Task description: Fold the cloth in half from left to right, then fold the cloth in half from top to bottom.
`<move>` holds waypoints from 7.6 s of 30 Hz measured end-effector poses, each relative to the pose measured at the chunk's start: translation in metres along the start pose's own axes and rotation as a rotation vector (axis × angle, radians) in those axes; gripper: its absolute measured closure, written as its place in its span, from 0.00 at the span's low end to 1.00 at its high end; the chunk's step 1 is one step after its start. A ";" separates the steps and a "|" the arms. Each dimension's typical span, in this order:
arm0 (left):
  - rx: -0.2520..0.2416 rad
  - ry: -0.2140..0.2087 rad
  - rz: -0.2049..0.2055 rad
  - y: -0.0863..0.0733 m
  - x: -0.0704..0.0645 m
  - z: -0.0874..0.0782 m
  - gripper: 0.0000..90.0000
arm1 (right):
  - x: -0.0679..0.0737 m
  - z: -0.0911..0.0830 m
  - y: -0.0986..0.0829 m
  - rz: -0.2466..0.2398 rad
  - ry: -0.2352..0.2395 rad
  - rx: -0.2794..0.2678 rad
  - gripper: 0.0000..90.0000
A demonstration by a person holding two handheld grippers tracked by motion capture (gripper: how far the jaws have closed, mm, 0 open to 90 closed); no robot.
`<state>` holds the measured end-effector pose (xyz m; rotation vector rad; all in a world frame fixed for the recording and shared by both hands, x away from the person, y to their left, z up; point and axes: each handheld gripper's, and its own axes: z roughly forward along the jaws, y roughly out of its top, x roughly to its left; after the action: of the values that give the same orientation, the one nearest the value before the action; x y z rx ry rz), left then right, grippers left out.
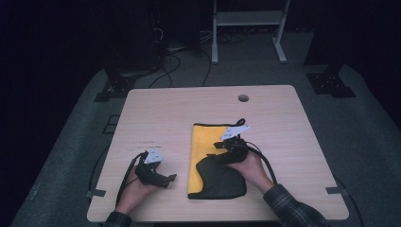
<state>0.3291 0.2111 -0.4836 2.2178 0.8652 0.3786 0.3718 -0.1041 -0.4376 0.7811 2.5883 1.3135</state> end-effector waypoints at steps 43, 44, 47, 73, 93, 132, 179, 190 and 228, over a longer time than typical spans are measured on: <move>0.004 -0.001 0.007 0.000 0.000 -0.001 0.00 | 0.029 0.008 -0.010 -0.112 0.036 0.044 0.87; 0.004 -0.001 0.008 0.000 0.000 -0.001 0.00 | 0.028 0.005 -0.011 -0.114 0.036 0.042 0.87; 0.003 -0.001 0.006 0.000 0.000 -0.001 0.00 | 0.028 -0.006 -0.014 -0.116 0.046 0.032 0.87; -0.002 0.002 0.002 -0.001 0.000 -0.001 0.00 | 0.038 -0.075 -0.087 -0.096 0.079 0.133 0.78; -0.003 0.003 0.000 -0.001 -0.001 -0.001 0.00 | 0.012 -0.120 -0.109 0.043 -0.045 0.033 0.47; -0.072 -0.055 0.014 0.112 0.036 0.047 0.15 | -0.101 -0.061 -0.023 0.116 -0.204 -0.062 0.38; 0.051 -0.089 0.014 0.138 0.060 0.115 0.91 | -0.138 0.016 -0.018 0.124 -0.139 0.070 0.86; -0.028 -0.004 0.071 0.165 0.064 0.088 0.91 | -0.144 0.005 0.003 0.105 -0.178 0.025 0.87; -0.177 -0.211 0.046 0.109 0.005 0.013 0.91 | -0.075 -0.046 -0.025 0.013 -0.022 -0.104 0.87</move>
<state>0.3909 0.1511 -0.4146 2.0721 0.6444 0.2281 0.4110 -0.1874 -0.4368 0.7917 2.4789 1.4225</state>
